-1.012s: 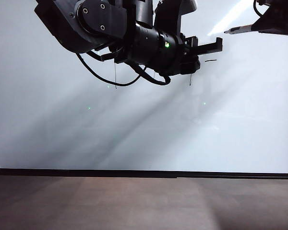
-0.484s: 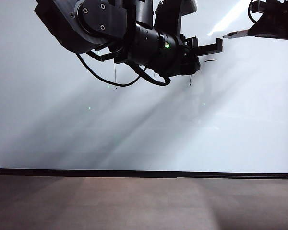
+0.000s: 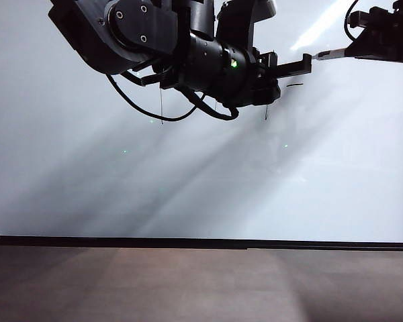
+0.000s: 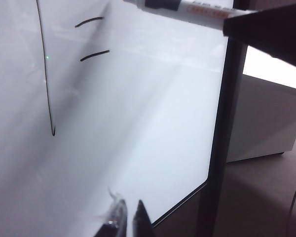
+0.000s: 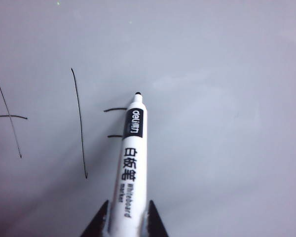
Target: Reach to the right to find the marker pen, pick it up, and write the answer to the math problem on the whiteboard.
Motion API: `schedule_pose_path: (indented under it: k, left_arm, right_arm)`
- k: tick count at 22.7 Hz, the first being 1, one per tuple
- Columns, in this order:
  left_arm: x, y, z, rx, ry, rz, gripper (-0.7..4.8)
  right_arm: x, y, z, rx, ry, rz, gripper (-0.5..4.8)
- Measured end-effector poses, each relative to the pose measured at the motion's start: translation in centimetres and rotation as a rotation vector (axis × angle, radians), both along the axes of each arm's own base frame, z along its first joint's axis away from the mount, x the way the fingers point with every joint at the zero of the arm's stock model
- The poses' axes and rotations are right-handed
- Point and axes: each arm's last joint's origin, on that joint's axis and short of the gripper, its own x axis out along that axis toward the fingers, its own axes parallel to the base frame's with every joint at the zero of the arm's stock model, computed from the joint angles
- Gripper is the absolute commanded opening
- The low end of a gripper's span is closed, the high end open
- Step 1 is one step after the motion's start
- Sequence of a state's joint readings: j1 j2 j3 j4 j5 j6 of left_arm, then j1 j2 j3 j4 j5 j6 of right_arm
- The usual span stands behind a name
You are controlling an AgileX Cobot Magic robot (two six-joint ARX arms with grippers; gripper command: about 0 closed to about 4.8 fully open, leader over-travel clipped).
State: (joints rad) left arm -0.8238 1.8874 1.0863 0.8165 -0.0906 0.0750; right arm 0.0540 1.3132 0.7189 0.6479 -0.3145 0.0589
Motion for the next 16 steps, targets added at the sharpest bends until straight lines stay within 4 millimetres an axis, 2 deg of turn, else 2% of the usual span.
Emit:
schedule_pose_path:
  k: [16]
  left_arm:
    - [0.00,0.00,-0.01,0.000,0.000,0.000,0.27]
  right_arm:
    - [0.00,-0.07,0.34,0.003,-0.035,-0.026,-0.09]
